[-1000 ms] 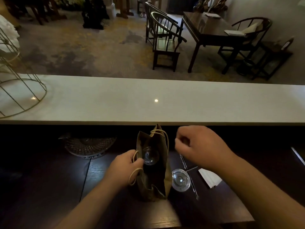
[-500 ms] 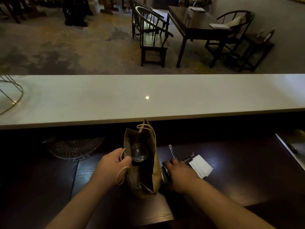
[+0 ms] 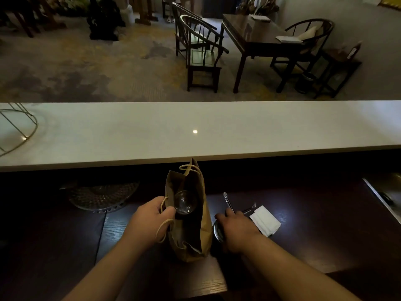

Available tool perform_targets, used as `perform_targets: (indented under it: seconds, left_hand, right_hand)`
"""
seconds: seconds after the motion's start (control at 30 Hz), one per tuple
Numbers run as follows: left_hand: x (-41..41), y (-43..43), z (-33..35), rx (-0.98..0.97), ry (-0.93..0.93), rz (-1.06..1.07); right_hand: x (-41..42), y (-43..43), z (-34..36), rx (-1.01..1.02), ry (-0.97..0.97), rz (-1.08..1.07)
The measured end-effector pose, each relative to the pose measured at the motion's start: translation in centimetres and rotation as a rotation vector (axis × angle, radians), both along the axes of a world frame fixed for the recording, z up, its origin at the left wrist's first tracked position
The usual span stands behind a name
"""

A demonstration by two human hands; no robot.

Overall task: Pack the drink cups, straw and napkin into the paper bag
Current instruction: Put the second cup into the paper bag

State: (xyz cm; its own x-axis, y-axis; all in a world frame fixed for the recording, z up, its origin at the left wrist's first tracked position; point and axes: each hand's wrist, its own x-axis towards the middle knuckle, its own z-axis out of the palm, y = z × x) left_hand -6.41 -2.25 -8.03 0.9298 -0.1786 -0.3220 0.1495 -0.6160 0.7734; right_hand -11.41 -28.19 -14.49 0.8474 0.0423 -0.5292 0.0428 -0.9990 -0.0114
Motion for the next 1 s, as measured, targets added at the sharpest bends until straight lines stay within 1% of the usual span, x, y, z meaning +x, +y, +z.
perform_targets:
  seconds: [0.1, 0.2, 0.33, 0.43, 0.5, 0.6, 0.7, 0.87, 1.0]
  left_hand:
    - [0.0, 0.2, 0.5, -0.029, 0.023, 0.004]
    - [-0.2, 0.2, 0.6, -0.039, 0.023, 0.008]
    - [-0.4, 0.0, 0.5, -0.019, 0.002, 0.025]
    - [-0.3, 0.1, 0.4, -0.006, 0.009, 0.013]
    - [-0.1, 0.1, 0.4, 0.009, -0.006, 0.001]
    - [0.3, 0.1, 0.2, 0.057, -0.031, -0.014]
    - [0.4, 0.1, 0.1, 0.062, -0.026, -0.034]
    - [0.5, 0.4, 0.2, 0.033, -0.021, -0.039]
    - [0.2, 0.4, 0.2, 0.028, -0.018, -0.023]
  right_hand:
    - [0.4, 0.3, 4.5, -0.047, 0.026, 0.02]
    - [0.9, 0.9, 11.4, -0.091, 0.019, 0.059]
    - [1.1, 2.5, 21.0, -0.142, -0.031, 0.167]
    - [1.1, 4.1, 26.6, -0.122, -0.072, 0.233]
    - [1.4, 5.2, 28.8, -0.083, -0.102, 0.283]
    - [2.6, 7.2, 29.1, -0.019, -0.141, 0.346]
    - [4.2, 9.0, 26.7, -0.008, -0.125, 0.402]
    - [5.9, 10.4, 21.8, -0.064, -0.063, 0.433]
    - [5.9, 10.6, 18.6, -0.091, 0.014, 0.397]
